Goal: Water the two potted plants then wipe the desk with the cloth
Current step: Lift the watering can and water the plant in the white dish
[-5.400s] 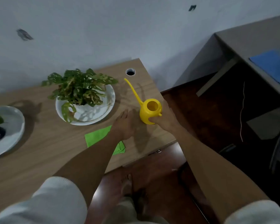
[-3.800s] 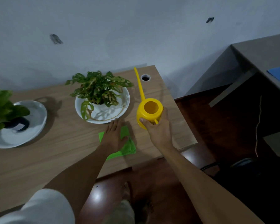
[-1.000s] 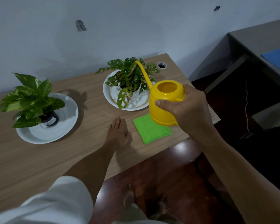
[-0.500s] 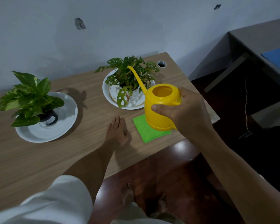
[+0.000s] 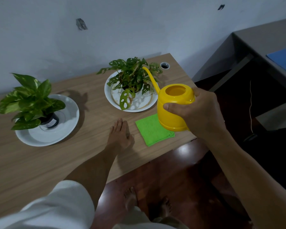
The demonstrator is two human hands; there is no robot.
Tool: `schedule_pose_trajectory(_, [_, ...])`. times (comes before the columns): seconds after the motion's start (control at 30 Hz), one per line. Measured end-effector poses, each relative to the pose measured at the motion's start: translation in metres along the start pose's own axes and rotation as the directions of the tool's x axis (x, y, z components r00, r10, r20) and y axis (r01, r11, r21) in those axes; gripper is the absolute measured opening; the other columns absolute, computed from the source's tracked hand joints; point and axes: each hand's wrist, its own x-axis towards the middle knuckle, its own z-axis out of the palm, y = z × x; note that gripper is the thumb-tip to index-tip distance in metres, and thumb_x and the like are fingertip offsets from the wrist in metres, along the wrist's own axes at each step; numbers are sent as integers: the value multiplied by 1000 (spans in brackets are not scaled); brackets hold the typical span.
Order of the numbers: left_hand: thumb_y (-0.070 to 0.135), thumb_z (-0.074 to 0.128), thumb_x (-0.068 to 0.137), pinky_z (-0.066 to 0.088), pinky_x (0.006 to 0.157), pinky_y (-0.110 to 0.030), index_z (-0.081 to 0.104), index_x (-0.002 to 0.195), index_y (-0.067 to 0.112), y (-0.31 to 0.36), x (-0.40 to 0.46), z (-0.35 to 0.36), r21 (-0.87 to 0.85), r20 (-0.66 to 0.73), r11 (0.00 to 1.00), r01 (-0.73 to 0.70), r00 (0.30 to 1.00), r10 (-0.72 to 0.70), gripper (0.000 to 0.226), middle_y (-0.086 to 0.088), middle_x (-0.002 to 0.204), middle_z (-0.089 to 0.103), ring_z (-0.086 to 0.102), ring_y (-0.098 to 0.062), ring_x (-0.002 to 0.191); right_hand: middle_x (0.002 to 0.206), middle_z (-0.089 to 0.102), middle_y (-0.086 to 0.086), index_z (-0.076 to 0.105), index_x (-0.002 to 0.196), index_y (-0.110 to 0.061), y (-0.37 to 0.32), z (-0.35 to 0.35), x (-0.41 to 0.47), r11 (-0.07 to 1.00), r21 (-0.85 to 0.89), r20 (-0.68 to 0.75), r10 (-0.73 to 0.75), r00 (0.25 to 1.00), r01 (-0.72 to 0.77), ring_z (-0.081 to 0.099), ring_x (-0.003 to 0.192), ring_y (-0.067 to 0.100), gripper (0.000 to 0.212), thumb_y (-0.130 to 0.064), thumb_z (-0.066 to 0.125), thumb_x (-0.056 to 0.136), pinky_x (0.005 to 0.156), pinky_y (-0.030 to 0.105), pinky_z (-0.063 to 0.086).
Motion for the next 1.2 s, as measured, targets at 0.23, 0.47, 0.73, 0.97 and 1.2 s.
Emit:
schedule_pose_trajectory(0.23, [54,46,99,-1,130,-44,6,164,15,0,1,0,1,8,1000,1,1000,-1,85,-9,173,-5,-6,-26,160,102,80,-4,78,110,-22,-1,3,7,998,49,-6,-40,999,40,76,96,20,70,-68,83,57,86,47,63])
schedule_pose_trajectory(0.47, [53,48,99,2,130,-45,8,163,14,-1,-1,-1,-1,-7,1000,-14,1000,14,86,-10,173,-2,-4,-27,160,100,79,-6,78,110,-22,-9,6,1,997,56,21,-49,999,48,75,93,18,56,-52,92,65,85,46,63])
schedule_pose_trajectory(0.73, [54,49,98,2,130,-45,10,163,15,-2,-1,1,-11,-10,1000,-6,1000,6,86,-9,173,-1,-3,-27,160,97,78,-7,79,108,-24,-6,-1,-5,999,26,68,-25,997,24,74,91,18,57,-54,92,62,83,46,64])
schedule_pose_trajectory(0.97, [55,48,98,0,130,-44,7,164,15,1,-1,-2,4,8,1000,7,1000,-7,87,-9,173,-3,-5,-26,160,100,78,0,77,107,-19,3,-8,2,999,-38,49,-18,999,20,74,94,26,81,-74,79,48,85,50,63])
schedule_pose_trajectory(1.2, [55,48,98,0,130,-44,7,164,15,2,-2,-4,6,28,1000,16,999,-17,87,-8,173,-4,-6,-26,160,100,77,2,77,108,-17,1,-12,7,997,-52,-2,-56,998,56,73,94,25,73,-66,83,55,85,47,62])
